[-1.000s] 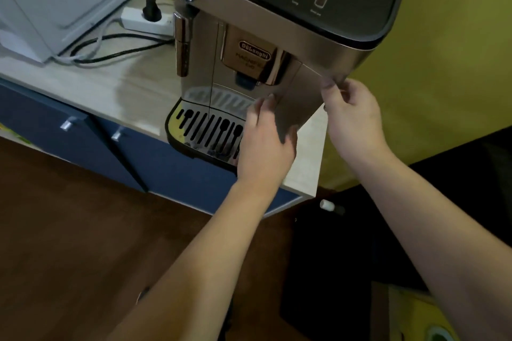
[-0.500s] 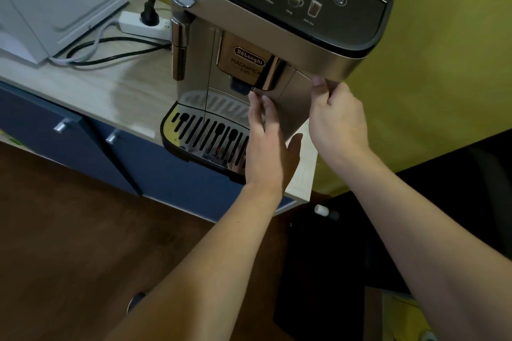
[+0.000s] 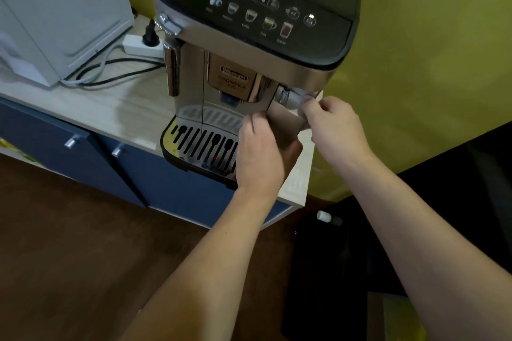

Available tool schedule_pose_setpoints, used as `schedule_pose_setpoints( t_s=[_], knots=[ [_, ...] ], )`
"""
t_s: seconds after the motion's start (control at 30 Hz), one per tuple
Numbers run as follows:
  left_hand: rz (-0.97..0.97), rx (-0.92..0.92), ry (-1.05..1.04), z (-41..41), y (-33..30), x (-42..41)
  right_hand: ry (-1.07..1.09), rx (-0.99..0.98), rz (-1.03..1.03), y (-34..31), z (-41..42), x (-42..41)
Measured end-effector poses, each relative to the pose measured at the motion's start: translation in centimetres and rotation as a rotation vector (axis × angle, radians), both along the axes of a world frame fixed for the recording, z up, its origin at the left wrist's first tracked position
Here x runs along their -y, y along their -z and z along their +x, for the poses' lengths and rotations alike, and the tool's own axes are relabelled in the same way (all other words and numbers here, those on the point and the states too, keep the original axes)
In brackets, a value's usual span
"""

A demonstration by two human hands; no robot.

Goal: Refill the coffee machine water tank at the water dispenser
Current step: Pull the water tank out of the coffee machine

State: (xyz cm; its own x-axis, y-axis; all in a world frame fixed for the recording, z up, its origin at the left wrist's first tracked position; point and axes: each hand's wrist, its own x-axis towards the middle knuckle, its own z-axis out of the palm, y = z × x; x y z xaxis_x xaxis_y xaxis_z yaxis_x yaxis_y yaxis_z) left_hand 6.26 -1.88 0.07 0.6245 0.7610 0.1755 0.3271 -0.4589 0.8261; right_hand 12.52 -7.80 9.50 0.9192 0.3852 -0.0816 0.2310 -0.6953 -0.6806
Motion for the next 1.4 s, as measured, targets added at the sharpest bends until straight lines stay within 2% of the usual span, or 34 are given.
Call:
schedule_pose_setpoints(
  t_s=[0.2, 0.3, 0.53, 0.67, 0.97, 1.4],
  knots=[
    [-0.113, -0.118, -0.01, -4.0, -1.9, 1.5, 0.003, -0.263, 0.08, -1.8, 0.8, 0.4],
    [-0.072, -0.124, -0.017, -4.9, -3.5, 2.2, 0.019, -0.323, 0.131, -1.4, 0.4, 0.1],
    [-0.042, -0.154, -0.031, -4.2, -7.1, 1.3, 0.029, -0.307, 0.14, -1.5, -0.2, -0.3],
    [-0.005, -0.134, -0.012, -5.6, -7.6, 1.6, 0.039, -0.234, 0.129, -1.3, -0.4, -0.4],
    [0.082, -0.281, 0.001, -4.5, -8.9, 1.0, 0.04, -0.161, 0.048, -2.1, -0.3, -0.8],
    [0.057, -0.317, 0.126, -10.3, -9.4, 1.6, 0.072, -0.156, -0.041, -2.7, -5.9, 1.2]
  ],
)
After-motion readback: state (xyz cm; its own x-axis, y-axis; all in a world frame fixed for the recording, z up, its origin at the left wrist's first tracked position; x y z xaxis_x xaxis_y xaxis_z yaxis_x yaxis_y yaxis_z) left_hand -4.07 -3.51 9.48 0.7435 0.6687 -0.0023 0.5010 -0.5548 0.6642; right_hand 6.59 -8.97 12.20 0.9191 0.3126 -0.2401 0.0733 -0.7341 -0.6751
